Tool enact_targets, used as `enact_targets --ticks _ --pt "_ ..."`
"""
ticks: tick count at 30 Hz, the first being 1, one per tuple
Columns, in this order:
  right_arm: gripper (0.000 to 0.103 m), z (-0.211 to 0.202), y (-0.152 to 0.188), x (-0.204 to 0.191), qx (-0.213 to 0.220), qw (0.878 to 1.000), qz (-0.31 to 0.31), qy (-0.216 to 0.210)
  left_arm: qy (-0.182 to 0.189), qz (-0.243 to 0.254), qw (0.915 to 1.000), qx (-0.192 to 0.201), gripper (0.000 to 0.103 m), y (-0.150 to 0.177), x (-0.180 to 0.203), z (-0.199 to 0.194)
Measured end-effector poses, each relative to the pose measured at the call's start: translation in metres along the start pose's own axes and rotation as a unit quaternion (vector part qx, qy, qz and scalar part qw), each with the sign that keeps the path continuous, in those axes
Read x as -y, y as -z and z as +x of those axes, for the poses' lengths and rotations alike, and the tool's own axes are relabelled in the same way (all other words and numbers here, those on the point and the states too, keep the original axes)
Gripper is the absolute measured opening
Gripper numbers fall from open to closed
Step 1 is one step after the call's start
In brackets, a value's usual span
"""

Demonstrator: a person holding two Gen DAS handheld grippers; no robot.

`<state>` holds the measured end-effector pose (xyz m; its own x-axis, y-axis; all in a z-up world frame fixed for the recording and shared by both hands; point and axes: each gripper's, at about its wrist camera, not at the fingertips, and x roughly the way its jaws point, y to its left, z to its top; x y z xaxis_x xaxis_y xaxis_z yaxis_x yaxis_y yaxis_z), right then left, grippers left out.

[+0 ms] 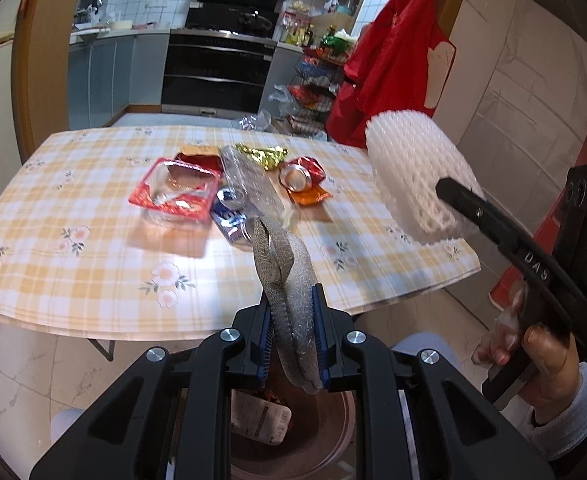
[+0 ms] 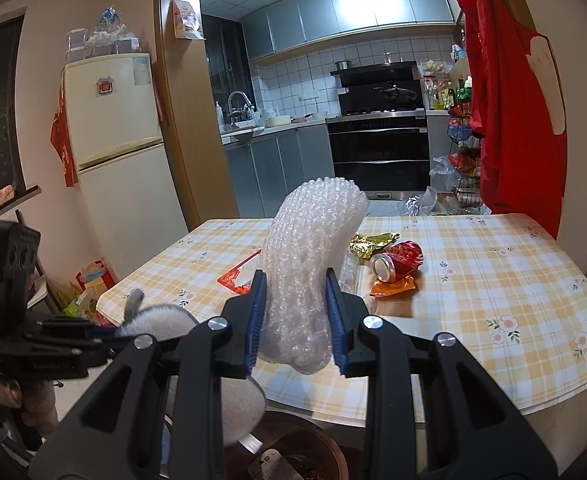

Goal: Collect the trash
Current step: 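Lift the foam sleeve with the left tool and drop it into the bin, then carry the foam sleeve in the right tool over the bin and release it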

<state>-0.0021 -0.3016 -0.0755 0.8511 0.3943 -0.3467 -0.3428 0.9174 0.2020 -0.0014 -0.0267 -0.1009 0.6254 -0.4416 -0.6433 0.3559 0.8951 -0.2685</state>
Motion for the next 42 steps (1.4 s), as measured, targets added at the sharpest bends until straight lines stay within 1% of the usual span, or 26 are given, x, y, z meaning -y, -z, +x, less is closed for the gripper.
enact_targets --ticks 8,9,10,12,14,16,17,19,22,25,27,32,35,42 --pt "0.031 0.006 0.006 0.004 -0.009 1.000 0.005 0.000 0.021 0.008 0.9994 -0.027 0.019 0.003 0.007 0.020" --pt "0.031 0.007 0.006 0.005 -0.010 1.000 0.006 0.000 0.024 0.008 0.9993 -0.028 0.022 0.004 0.008 0.023" --pt "0.031 0.007 0.006 0.005 -0.011 1.000 0.006 0.001 0.030 0.007 0.9991 -0.028 0.035 0.004 0.008 0.025" --pt "0.031 0.009 0.007 0.006 -0.013 1.000 0.007 0.002 0.033 0.005 0.9991 -0.025 0.055 0.005 0.007 0.025" --pt "0.031 0.009 0.008 0.007 -0.014 1.000 0.008 0.003 0.023 0.001 0.9997 -0.014 0.062 0.004 0.004 0.022" --pt "0.031 0.010 0.010 0.007 -0.017 1.000 0.008 0.004 0.004 -0.001 1.0000 -0.002 0.076 0.001 0.001 0.018" --pt "0.031 0.011 0.011 0.007 -0.018 1.000 0.008 0.004 -0.007 -0.002 0.9999 0.007 0.079 0.000 -0.001 0.014" --pt "0.031 0.011 0.014 0.006 -0.020 1.000 0.007 0.004 -0.028 -0.004 0.9994 0.020 0.091 -0.002 -0.006 0.008" --pt "0.031 0.012 0.016 0.004 -0.025 1.000 0.005 0.002 -0.073 -0.006 0.9966 0.037 0.096 -0.002 -0.013 0.000" --pt "0.031 0.013 0.019 0.001 -0.030 1.000 -0.001 0.000 -0.107 0.000 0.9932 0.046 0.097 -0.001 -0.019 -0.005" --pt "0.031 0.012 0.022 -0.002 -0.034 0.999 -0.007 -0.003 -0.122 0.001 0.9912 0.051 0.097 -0.001 -0.024 -0.009" --pt "0.031 0.013 0.032 -0.009 -0.051 0.998 -0.023 -0.011 -0.140 -0.014 0.9881 0.062 0.097 0.000 -0.039 -0.018" --pt "0.031 0.018 0.042 -0.012 -0.070 0.997 -0.025 -0.016 -0.149 -0.022 0.9862 0.069 0.097 0.000 -0.044 -0.024" --pt "0.031 0.024 0.059 -0.024 -0.100 0.994 -0.037 -0.029 -0.160 -0.027 0.9836 0.079 0.097 -0.001 -0.051 -0.031"
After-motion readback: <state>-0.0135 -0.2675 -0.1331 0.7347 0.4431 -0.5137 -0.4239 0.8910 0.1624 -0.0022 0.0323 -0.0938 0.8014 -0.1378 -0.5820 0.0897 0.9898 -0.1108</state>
